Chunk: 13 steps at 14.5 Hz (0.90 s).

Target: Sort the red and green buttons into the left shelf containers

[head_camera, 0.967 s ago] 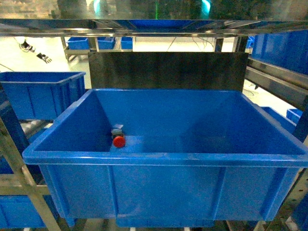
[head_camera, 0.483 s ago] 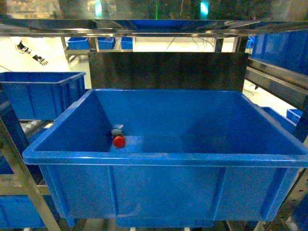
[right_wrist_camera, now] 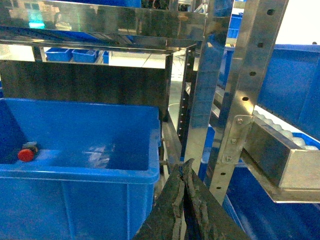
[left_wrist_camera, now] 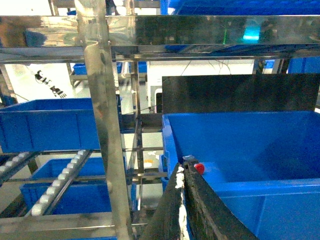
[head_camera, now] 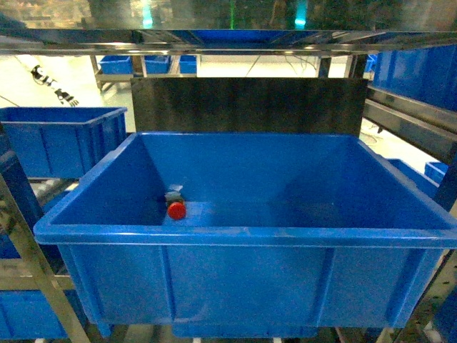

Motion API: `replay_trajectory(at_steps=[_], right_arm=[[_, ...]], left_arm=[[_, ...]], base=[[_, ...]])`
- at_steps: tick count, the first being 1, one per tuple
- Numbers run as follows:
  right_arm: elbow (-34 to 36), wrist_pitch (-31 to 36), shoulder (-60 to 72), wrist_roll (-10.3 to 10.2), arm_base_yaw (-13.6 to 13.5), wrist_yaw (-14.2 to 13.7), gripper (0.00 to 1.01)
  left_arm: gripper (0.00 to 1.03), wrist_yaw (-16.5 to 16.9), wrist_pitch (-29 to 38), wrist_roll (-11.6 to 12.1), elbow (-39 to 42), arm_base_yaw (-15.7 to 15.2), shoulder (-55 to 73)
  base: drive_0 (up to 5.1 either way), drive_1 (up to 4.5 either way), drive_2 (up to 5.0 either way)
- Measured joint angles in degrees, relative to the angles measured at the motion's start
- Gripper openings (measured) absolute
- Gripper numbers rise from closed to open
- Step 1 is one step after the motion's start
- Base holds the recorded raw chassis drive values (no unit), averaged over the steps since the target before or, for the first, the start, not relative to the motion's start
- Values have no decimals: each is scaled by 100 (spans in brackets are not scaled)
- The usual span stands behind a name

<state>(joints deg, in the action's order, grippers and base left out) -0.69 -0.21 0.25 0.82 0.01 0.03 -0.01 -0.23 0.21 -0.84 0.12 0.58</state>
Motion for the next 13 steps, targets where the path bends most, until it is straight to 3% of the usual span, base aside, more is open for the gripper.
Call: replay_trajectory(at_steps=[1, 2, 7, 8, 13], right_arm=[[0, 0, 0, 0, 0, 0, 2], [0, 0, 0, 2, 0, 0, 11], [0, 0, 0, 2, 0, 0, 84], [0, 0, 0, 0, 0, 0, 99], [0, 0, 0, 0, 0, 0, 98]], left_arm=[[3, 2, 0, -9, 0, 0, 0], [17, 2, 0, -7, 0, 0, 0], [90, 2, 0, -7, 0, 0, 0], [100, 2, 0, -2, 0, 0, 0], [98, 0, 0, -4, 0, 0, 0]], base=[[0, 0, 0], [0, 0, 0], [0, 0, 0], [0, 0, 0], [0, 0, 0]])
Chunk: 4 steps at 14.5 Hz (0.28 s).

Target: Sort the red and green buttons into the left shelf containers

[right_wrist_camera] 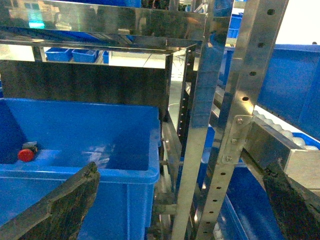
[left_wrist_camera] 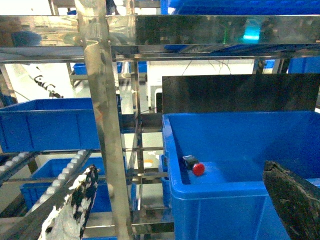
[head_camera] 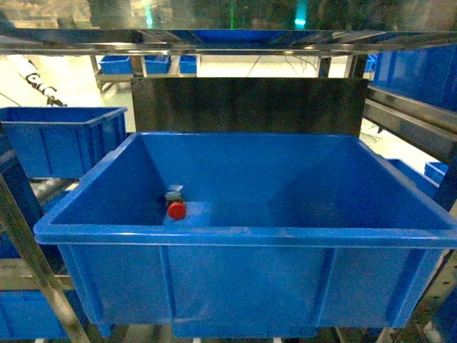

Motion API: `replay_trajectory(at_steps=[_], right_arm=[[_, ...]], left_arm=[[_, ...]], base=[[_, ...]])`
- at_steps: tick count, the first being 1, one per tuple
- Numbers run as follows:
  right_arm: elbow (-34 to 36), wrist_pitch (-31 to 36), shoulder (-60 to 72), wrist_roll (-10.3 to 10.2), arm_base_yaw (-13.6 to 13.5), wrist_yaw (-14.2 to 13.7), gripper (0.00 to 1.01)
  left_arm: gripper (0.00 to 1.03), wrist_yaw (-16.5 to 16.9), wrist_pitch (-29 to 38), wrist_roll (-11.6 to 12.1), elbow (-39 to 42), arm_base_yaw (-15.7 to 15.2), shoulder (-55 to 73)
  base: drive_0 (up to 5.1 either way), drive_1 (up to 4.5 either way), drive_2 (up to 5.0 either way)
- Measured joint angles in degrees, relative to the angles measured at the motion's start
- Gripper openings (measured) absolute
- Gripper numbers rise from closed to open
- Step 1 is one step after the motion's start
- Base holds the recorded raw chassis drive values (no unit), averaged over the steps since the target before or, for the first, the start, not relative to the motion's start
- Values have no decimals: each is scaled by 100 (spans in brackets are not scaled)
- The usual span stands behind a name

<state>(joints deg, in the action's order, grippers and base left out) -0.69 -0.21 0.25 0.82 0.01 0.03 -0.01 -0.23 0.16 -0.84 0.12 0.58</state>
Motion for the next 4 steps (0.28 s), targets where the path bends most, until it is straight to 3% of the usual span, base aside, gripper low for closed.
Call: replay_trajectory(at_steps=[4], right_arm=[[0, 0, 0, 0, 0, 0, 98]], left_arm=[[98, 0, 0, 0, 0, 0, 0]], base=[[0, 0, 0]])
